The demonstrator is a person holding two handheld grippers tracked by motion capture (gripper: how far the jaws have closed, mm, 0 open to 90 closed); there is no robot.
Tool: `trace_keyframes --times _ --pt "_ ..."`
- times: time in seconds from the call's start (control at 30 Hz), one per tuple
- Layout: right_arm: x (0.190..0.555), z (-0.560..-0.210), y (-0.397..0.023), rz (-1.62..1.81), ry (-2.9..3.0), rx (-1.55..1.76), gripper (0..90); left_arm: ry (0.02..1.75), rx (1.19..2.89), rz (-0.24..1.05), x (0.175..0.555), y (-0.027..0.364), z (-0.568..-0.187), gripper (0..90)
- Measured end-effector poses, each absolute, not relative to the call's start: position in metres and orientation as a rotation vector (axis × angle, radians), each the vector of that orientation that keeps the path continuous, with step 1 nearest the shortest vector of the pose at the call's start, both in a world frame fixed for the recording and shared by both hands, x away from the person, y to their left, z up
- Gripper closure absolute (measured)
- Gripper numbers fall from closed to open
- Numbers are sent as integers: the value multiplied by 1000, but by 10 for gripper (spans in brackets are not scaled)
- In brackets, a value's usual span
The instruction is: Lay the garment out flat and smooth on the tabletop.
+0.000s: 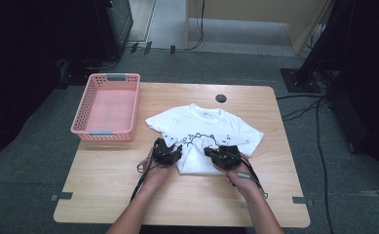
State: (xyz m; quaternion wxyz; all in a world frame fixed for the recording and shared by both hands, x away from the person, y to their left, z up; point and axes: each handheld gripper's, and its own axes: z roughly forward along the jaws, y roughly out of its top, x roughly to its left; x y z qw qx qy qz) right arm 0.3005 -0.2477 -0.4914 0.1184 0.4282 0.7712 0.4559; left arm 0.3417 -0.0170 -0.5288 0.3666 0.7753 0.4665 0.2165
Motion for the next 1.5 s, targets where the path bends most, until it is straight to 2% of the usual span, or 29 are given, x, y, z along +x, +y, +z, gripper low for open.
trace_keyframes --times 0.5,0.67,0.8,1.07,1.33,1.5 --pt "200 -490 -280 1405 2629 794 876 1201 1990 558 342 -18 -529 621" --pt "181 -487 -294 1563 2750 559 707 1201 1991 559 341 -18 -529 620" --pt "196 -483 -305 1546 2599 799 684 1200 1990 560 341 -18 -529 621" --pt "244 -501 -313 1197 2128 1444 645 1198 1993 561 341 -18 -529 620" --pt "271 -523 -297 957 2036 1494 621 1199 1992 566 341 -18 -529 620" --pt "280 -528 -293 932 2017 1498 615 1205 1990 575 339 -18 -529 620"
